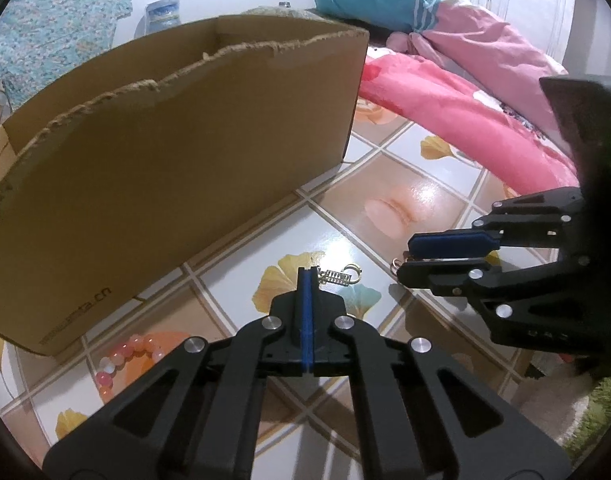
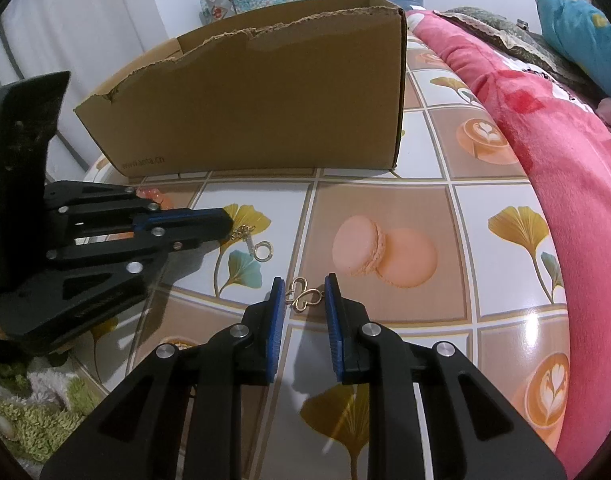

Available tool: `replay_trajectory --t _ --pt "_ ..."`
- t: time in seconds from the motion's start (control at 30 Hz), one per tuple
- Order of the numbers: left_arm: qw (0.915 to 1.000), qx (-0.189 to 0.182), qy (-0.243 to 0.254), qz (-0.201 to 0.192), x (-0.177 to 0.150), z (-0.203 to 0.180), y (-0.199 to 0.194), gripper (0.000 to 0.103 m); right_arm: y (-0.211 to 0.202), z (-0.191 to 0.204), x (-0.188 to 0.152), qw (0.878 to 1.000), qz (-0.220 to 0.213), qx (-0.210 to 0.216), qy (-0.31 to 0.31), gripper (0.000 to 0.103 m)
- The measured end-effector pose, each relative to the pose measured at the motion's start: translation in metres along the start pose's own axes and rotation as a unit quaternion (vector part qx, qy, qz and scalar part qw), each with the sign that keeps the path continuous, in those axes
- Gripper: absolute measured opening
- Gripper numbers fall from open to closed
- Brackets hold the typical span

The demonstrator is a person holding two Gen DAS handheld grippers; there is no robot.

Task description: Organize jewelry

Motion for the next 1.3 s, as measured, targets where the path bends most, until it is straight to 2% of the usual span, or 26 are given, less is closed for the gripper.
replay_trajectory --t 0.17,0.37,0.5,0.63,0.8,0.97,1.0,1.03,1.13,1.3 --pt "0.9999 -0.004 -0.009 -0.013 0.001 0.001 -0.013 0.000 -0.003 0.000 0.001 1.000 -0.005 0.002 0.001 0.020" --pt "0.9993 -0.018 -0.031 -0.011 0.004 0.006 -0.011 0.000 -0.003 0.002 -0.001 1.000 -0.006 0.003 -0.002 0.020" --pt "0.9988 -0.027 -0.039 -0.011 0.007 0.007 -0.005 0.011 -0.004 0.002 -0.001 1.000 -0.007 0.003 0.000 0.020" --pt "0.9983 -0.039 -0.042 0.003 0.008 0.006 0.005 0.012 -0.003 0.001 -0.001 1.000 -0.006 0.003 0.002 0.020" --pt "0.9985 -0.034 -0.038 0.018 0.006 0.004 0.017 0.012 -0.001 0.001 -0.001 1.000 -0.005 0.004 0.003 0.020" --pt "0.9994 -0.026 -0.014 0.016 0.006 -0.001 0.018 0.012 0.001 0.000 -0.002 1.000 -0.003 0.004 0.007 0.020" --pt "0.9995 -0.025 -0.009 0.016 0.006 -0.002 0.018 0.010 0.001 -0.001 -0.002 1.000 -0.003 0.004 0.007 0.020" --pt "0.9996 -0.024 -0.008 0.016 0.006 -0.002 0.019 0.004 0.001 0.000 -0.002 1.000 -0.003 0.004 0.007 0.020" --pt "0.9993 -0.031 -0.018 0.015 0.007 0.001 0.019 0.000 0.001 0.001 -0.001 1.000 -0.004 0.003 0.007 0.020" --pt "0.9990 -0.028 -0.034 0.009 0.005 0.007 0.013 0.000 -0.002 0.002 0.000 1.000 -0.009 0.001 0.007 0.020"
Point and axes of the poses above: each gripper's, at about its wrist camera, not at the fingertips, and y roughly the way its jaws point, z to its left, x to its top, the point moved 5 cm from there along y, roughly the way its jaws point, and after that the axes turned 2 degrees about -y, right-handed, at the moved point
